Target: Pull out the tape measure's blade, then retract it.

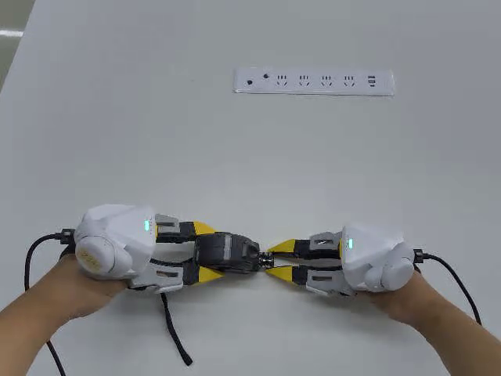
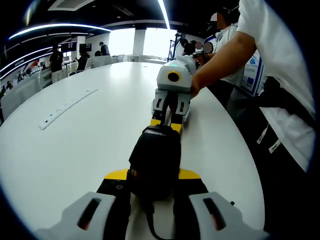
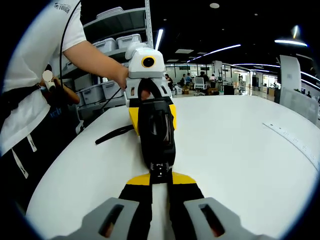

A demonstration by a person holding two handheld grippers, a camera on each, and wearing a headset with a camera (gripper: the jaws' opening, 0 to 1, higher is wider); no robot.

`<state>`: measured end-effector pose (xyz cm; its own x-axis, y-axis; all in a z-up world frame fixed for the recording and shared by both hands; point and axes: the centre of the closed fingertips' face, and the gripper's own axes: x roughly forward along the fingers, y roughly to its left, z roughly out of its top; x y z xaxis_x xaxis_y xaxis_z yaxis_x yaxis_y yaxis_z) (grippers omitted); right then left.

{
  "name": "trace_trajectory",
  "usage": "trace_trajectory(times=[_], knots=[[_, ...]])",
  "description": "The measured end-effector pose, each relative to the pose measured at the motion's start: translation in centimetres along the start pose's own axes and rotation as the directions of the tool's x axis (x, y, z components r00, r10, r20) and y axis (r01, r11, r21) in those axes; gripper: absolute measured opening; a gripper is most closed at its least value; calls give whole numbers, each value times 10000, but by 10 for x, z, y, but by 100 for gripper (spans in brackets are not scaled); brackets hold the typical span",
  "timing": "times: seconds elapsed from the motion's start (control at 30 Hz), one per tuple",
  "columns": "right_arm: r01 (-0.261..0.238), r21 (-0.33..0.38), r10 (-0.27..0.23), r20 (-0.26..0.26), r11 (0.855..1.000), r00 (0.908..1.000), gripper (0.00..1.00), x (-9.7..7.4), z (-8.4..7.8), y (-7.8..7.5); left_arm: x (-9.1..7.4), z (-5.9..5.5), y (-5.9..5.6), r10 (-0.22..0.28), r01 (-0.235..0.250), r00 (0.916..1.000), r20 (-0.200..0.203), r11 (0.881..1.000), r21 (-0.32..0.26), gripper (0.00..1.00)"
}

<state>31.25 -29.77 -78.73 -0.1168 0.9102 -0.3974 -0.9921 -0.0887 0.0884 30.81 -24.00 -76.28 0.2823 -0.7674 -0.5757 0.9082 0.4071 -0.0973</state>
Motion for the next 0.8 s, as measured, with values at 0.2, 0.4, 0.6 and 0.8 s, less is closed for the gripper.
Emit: trace_trajectory(times=[0.2,0.4,0.6,0.8], knots=[[10,33,-10,62,10000,10000,10,-3,-1,-1,0,0,-1,-7,7,10000,-41,10000,26,28],[14,140,-15,107,9999,9999,10,-11,-4,-1,0,2,-1,20,-20,10000,-17,10000,-12,28],[-24,197,22,103,9998,9999,10,-15,-5,-2,0,3,-2,17,-17,10000,-45,10000,-15,28],[-28,264,25,94,9996,10000,10,-17,-6,-3,1,4,-2,27,-28,10000,-40,10000,-21,28]])
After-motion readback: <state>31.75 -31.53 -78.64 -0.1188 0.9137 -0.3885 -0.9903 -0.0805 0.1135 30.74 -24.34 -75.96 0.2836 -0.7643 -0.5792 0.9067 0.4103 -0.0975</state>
